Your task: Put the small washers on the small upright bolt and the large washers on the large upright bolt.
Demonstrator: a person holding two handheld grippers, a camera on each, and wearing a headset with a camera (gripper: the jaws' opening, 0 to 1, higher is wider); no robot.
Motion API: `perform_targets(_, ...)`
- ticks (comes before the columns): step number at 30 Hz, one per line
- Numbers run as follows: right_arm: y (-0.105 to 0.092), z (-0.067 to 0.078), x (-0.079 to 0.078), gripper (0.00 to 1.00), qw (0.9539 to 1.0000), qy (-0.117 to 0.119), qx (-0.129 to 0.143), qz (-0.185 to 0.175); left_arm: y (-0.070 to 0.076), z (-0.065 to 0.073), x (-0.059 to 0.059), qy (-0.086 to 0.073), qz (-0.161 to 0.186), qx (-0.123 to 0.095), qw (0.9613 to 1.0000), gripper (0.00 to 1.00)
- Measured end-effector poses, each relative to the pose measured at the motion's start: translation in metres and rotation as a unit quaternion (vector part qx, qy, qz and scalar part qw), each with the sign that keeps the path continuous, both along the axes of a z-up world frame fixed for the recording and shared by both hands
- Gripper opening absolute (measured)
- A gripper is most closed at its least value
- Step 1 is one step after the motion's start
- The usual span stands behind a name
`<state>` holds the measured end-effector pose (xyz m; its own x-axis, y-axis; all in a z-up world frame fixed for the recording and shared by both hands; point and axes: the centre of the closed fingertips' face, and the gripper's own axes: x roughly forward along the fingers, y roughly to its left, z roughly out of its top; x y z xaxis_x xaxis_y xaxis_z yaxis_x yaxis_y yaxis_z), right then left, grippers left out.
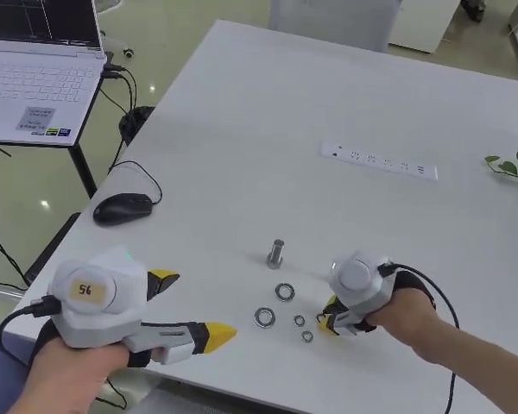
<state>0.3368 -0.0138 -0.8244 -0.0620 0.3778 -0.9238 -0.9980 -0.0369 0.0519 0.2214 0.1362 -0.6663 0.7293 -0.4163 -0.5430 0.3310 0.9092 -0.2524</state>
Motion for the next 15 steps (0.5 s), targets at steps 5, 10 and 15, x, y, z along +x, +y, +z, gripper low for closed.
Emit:
perform_targets(5,0.0014,-0.0005,0.0026,0.18,0.9996,-0.016,-0.004,0.022,0.0003,-0.0006,0.0012,0.001,0.0,-0.001,1.0,0.74)
perform_targets(10,0.0034,-0.0004,0.0044,0.17,0.9994,-0.021,-0.002,0.027,-0.001,0.0002,0.0053,0.0,-0.003,-0.001,1.0,0.74)
perform_targets(15,0.0042,-0.0007,0.0045,0.17,0.9988,-0.029,-0.003,0.038,-0.0006,0.0006,0.0075,-0.001,-0.004,-0.001,1.0,0.74)
